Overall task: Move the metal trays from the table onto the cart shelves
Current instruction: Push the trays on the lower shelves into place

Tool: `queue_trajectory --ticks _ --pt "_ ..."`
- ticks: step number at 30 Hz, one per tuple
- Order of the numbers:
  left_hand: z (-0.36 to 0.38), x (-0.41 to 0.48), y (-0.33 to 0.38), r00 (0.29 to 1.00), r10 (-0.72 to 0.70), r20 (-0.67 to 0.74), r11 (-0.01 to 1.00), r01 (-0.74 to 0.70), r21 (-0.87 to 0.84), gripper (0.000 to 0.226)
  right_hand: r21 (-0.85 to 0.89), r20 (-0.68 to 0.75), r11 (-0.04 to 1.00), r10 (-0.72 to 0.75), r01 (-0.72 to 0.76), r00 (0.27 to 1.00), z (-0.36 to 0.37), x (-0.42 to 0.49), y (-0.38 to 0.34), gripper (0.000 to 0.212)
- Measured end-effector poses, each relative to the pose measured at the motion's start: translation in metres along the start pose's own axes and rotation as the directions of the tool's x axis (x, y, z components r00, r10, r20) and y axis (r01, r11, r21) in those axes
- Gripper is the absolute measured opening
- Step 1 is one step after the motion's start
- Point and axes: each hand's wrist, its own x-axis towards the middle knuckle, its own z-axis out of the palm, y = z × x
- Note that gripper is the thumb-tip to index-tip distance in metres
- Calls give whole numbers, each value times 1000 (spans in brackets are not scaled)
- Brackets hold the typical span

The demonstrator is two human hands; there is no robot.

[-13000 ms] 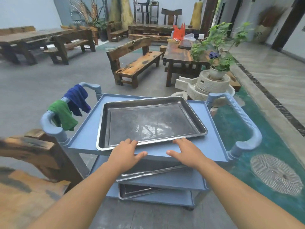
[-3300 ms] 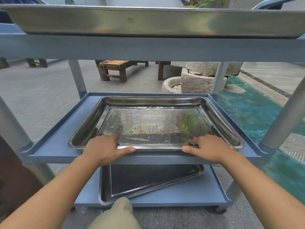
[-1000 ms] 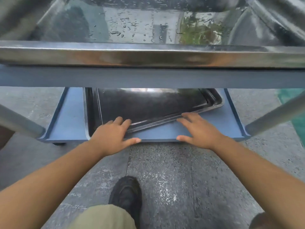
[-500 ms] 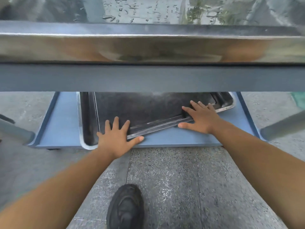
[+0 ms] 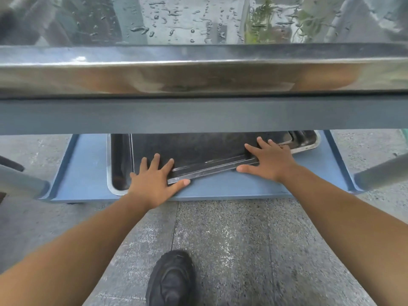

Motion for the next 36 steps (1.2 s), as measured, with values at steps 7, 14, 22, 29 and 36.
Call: queue_trajectory --ticks 7,14,22,29,36 --pt "-18 30 -15 998 52 29 998 -53 23 115 65 9 994 84 -85 996 1 6 -12 117" --pt "-35 55 -27 994 105 -9 993 -104 52 107 74 -89 994 92 -86 992 -8 13 -22 110" --pt "-44 66 -26 970 239 -39 970 -236 61 73 137 -147 986 -70 90 987 -18 21 -2 81" --pt "-36 57 -24 984 123 -131 992 -125 -4 85 112 -77 991 -70 79 995 -20 20 0 112" --pt "-39 57 -21 994 72 -84 997 -73 -12 93 151 -57 986 -60 68 997 -20 21 1 104"
